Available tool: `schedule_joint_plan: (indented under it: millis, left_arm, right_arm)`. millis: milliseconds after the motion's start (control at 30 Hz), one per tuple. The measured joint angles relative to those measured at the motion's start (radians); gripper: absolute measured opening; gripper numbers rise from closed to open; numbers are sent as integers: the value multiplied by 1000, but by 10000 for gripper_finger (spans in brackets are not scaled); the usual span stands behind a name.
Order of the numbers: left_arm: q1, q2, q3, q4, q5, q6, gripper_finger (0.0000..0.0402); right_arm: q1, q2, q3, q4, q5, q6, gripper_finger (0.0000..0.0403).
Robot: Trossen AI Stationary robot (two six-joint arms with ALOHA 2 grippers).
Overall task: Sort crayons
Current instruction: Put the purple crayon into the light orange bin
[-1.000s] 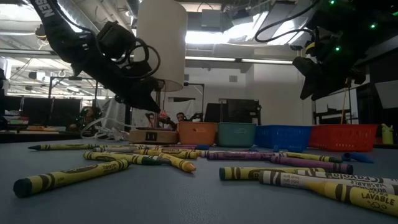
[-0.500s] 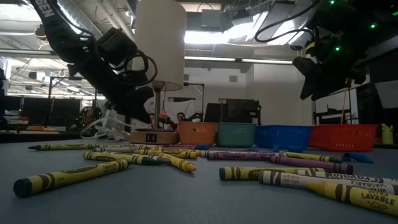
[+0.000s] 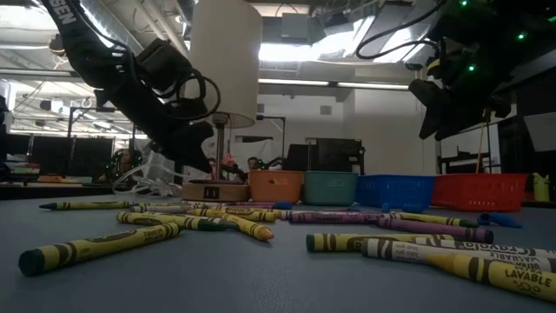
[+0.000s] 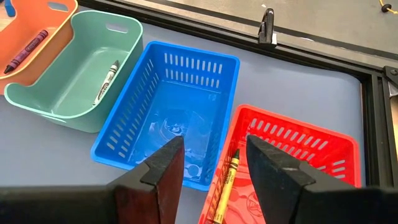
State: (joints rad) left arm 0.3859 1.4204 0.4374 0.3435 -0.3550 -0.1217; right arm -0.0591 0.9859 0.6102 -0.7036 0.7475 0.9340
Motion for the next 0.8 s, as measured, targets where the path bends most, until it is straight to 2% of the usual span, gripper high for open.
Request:
schedule_joint_plan:
  millis: [800]
  left_arm:
    - [0,1,0,-19,11,-86,69]
  right_arm:
    - [0,0,0,0,-1,0,172]
